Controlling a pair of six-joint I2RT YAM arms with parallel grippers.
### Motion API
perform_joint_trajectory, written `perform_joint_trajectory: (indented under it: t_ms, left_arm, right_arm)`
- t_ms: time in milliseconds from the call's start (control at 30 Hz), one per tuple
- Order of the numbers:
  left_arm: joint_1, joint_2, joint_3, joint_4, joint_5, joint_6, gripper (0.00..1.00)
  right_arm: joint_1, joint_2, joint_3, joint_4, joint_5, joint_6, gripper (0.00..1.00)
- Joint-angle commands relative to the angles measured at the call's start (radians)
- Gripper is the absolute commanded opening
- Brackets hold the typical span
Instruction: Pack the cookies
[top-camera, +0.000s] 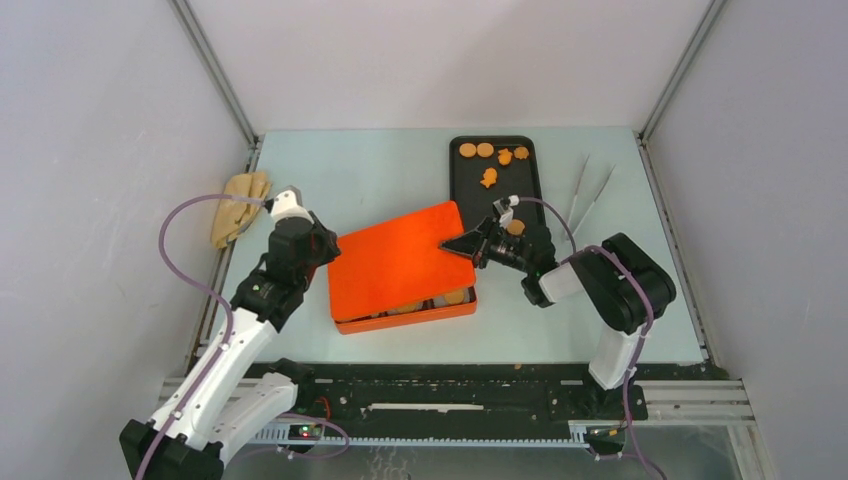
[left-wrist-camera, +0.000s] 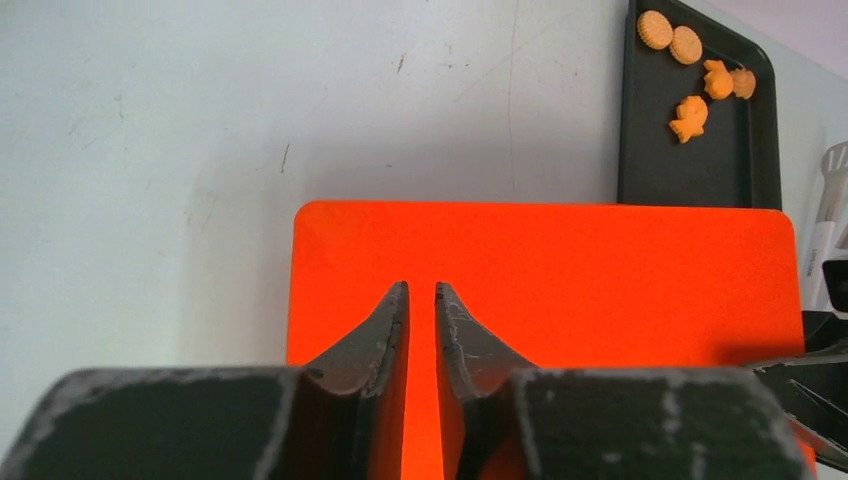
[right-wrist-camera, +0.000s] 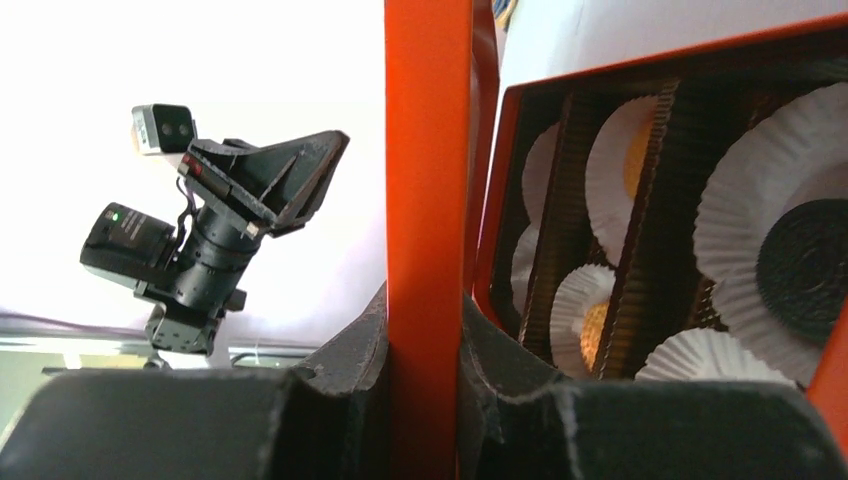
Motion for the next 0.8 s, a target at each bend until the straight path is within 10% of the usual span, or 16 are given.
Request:
perform_joint_trajectory:
  t_ms: [0, 767]
  left_arm:
    - [-0.005, 0.017, -0.011, 0.033, -0.031, 0.016, 0.16]
    - [-0.006, 0.032, -0.103, 0.064, 0.037, -0.026, 0.09]
  right_arm:
    - [0.019, 0.032, 0.006, 0.103, 0.095, -0.034, 0.00]
    - [-0.056, 0.089, -0.055, -0.004, -0.056, -0.057, 0.00]
